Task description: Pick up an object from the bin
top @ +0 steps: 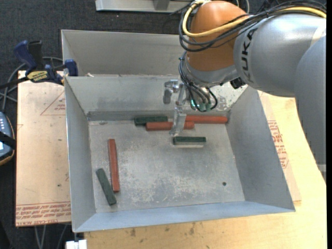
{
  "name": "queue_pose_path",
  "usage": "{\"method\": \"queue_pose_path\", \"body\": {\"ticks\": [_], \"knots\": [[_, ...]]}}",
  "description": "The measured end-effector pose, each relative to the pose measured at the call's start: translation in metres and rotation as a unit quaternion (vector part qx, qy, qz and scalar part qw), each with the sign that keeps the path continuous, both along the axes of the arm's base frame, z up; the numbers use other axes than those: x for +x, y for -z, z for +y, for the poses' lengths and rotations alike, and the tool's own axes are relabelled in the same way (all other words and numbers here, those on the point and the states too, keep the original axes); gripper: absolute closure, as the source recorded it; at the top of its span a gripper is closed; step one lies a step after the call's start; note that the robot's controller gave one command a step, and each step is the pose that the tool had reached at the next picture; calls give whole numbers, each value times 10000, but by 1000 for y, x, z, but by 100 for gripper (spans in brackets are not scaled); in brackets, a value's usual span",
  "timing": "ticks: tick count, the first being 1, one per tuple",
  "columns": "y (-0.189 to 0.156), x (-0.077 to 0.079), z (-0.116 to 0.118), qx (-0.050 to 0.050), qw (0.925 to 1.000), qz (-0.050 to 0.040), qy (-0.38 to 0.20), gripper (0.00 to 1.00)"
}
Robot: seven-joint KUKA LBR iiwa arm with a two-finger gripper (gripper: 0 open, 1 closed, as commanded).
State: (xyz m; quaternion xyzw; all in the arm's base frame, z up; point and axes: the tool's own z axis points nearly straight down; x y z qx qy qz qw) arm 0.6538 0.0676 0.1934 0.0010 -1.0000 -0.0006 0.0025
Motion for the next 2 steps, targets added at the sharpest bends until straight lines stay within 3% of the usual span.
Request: {"method": "queue_pose_path", "body": {"ticks": [1,2], "knots": [[125,-5,-78,0,9988,-44,488,0],[92,-18,-75,1,9971,-38,754,0]]}}
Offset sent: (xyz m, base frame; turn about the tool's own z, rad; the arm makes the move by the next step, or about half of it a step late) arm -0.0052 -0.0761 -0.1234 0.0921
